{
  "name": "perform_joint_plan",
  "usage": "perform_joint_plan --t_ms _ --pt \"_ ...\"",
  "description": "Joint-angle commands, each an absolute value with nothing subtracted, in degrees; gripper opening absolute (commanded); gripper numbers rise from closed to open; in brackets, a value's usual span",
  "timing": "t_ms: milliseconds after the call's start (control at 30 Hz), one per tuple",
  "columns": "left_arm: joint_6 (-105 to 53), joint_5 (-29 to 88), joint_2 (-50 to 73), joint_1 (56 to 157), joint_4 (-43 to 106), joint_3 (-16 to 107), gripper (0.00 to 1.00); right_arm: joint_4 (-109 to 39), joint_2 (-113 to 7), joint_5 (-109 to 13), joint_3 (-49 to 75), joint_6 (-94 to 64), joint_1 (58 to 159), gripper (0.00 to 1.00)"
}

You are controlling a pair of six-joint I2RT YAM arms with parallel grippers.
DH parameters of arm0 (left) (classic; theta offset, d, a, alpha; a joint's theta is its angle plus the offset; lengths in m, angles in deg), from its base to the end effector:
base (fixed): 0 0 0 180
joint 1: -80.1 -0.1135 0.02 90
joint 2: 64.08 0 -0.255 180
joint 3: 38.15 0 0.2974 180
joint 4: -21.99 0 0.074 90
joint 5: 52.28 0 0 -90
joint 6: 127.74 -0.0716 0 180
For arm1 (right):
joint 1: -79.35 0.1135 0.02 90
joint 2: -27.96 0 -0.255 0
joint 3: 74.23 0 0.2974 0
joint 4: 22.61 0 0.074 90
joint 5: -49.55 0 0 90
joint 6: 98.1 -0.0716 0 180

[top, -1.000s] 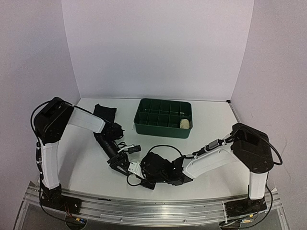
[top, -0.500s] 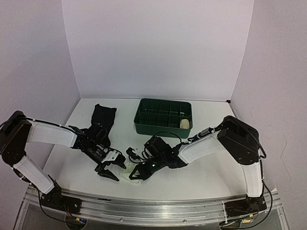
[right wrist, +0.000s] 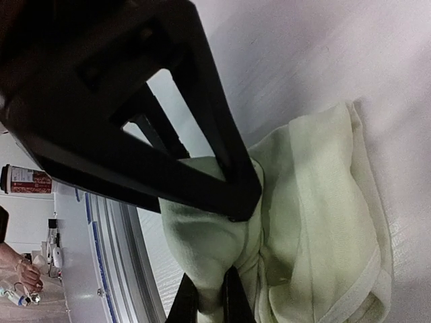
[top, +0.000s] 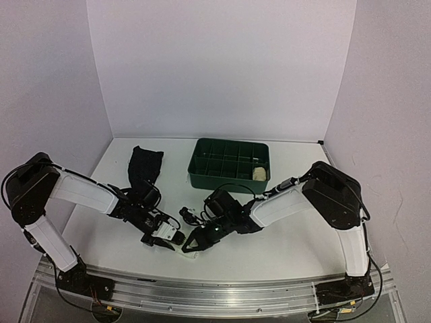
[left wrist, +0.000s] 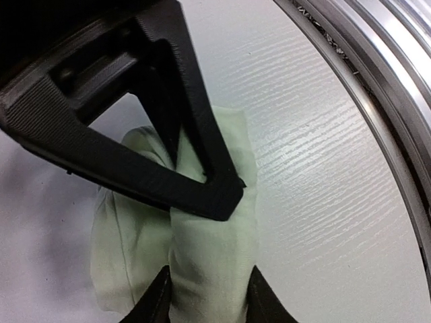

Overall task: Roll the underwear
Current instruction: Roll the underwear to the center of the board.

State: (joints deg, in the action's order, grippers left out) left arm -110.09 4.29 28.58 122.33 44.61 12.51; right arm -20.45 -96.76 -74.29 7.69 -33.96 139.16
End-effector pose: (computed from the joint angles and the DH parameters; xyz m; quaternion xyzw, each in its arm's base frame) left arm 0.2032 -0.2377 0.0484 0.8203 0.4518 -0.2163 0.2761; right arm 0.2093 0.4390 0.0341 -0.3700 0.7960 0.4655 0.1131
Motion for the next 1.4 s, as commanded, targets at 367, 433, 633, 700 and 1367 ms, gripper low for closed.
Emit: perform_joint_plan --t_ms 367,433,633,700,1367 --pt "-96.9 -2.6 41.0 121.0 69.2 29.8 0.00 -27.1 -78.6 -53.0 -1.7 -20.7 140.9 0.66" --pt "-94.8 -4.5 43.5 120.4 72.0 32.0 0.00 -25.9 -74.3 -47.3 -5.8 -14.3 143.4 0.66" --pt "-90.8 -10.0 48.6 120.1 77.7 36.8 0.00 -21.4 -71.9 -29.9 -10.0 6.8 152.9 0.66" --pt "-89.5 -11.5 50.7 119.9 79.3 38.0 0.00 -21.4 -74.7 -24.8 -7.4 10.7 154.2 0.66" --pt "-92.8 -14.0 58.5 115.5 86.3 42.5 0.08 -37.2 -92.9 -18.1 9.3 13.0 155.0 0.02"
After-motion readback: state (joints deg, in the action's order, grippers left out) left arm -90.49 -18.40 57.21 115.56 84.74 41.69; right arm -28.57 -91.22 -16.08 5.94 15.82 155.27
